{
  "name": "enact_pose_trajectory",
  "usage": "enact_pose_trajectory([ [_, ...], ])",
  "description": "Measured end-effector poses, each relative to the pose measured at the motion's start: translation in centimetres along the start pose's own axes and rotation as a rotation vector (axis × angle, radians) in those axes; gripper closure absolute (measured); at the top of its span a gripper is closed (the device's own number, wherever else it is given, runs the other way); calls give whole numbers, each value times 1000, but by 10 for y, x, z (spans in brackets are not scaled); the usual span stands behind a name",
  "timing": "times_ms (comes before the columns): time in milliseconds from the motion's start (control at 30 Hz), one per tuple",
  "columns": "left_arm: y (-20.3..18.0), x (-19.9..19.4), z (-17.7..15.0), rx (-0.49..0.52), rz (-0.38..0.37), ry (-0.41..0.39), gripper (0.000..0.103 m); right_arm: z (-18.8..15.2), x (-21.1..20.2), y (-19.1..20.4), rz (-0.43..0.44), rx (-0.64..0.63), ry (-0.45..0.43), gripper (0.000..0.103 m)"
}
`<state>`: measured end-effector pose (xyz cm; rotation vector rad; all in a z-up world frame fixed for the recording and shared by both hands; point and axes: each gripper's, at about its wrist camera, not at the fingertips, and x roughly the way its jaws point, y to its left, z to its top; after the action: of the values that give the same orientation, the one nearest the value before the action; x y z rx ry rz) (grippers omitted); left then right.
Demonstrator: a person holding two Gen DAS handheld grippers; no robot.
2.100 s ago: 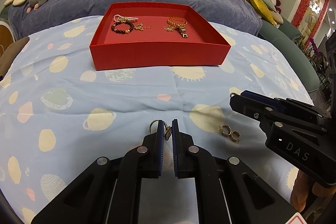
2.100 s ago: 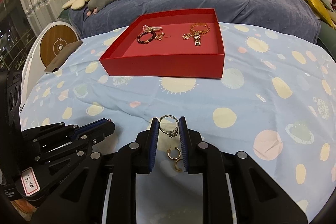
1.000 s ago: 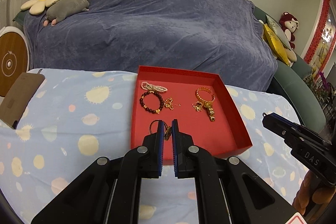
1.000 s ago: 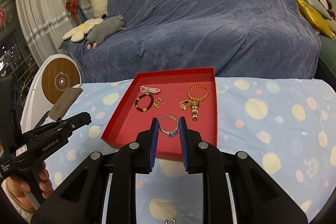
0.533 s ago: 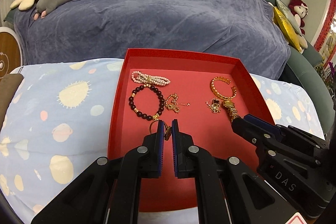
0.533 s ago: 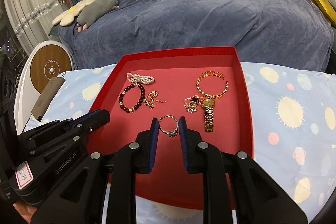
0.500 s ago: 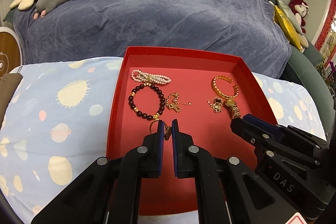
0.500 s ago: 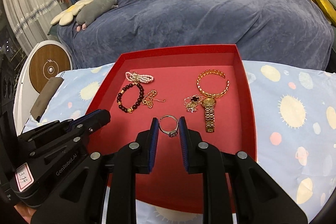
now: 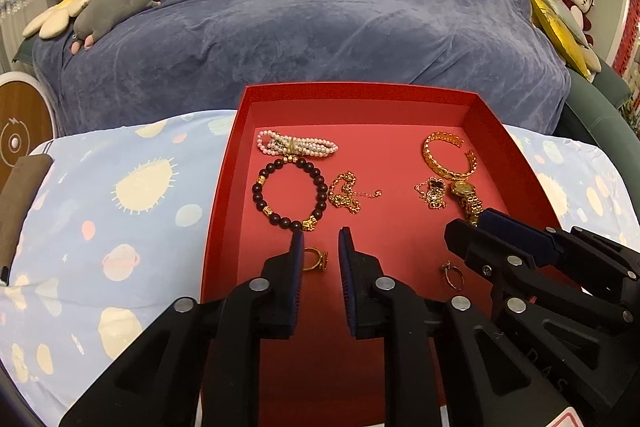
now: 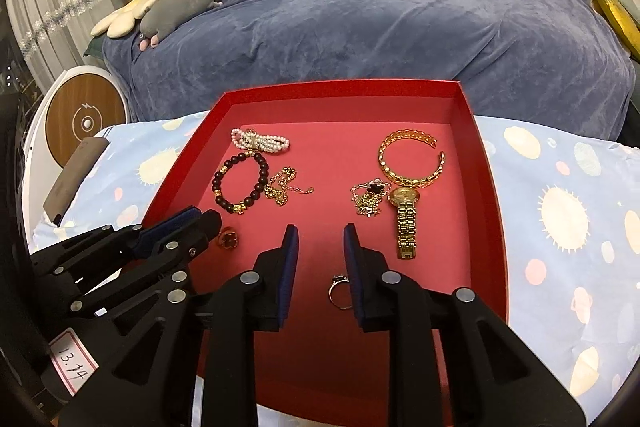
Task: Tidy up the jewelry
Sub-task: 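Withdraw both tools from the box toward the two hoop earrings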
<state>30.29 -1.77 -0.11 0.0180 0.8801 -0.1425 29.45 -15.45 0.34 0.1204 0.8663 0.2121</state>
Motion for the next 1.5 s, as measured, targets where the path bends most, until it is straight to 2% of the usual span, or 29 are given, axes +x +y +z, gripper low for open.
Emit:
enact_pose_trajectory([
  [200, -7, -35, -2, 20, 6, -35, 66, -4, -39, -2, 13, 3, -31, 74],
  [300, -10, -58, -8, 23, 2, -44, 54, -13, -67, -3, 17, 10, -45, 66],
  [367, -11, -77, -15, 27, -12, -52, 49, -23, -87, -5, 37, 15, -53, 64],
  [533, -17, -118, -46, 51, -29, -80, 48, -59, -132, -10, 60, 26, -64, 64],
  [633, -20, -132, -69, 46, -39, -72, 47, -85, -147, -9, 37, 4, -58, 64],
  [867, -23, -137, -126, 14, -69, 17, 47, -149, -153, -10, 17, -15, 8, 64],
  [1000, -28, -136, -140, 33, -58, 22, 47, -174, -145, -10, -13, -41, 41, 68],
  [1167, -23, -128, -148, 29, -52, 28, 47, -190, -134, -12, -20, -58, 68, 69],
  [1500, -32, -117, -159, 70, -50, 68, 46, -193, -129, -12, -19, -76, 63, 69],
])
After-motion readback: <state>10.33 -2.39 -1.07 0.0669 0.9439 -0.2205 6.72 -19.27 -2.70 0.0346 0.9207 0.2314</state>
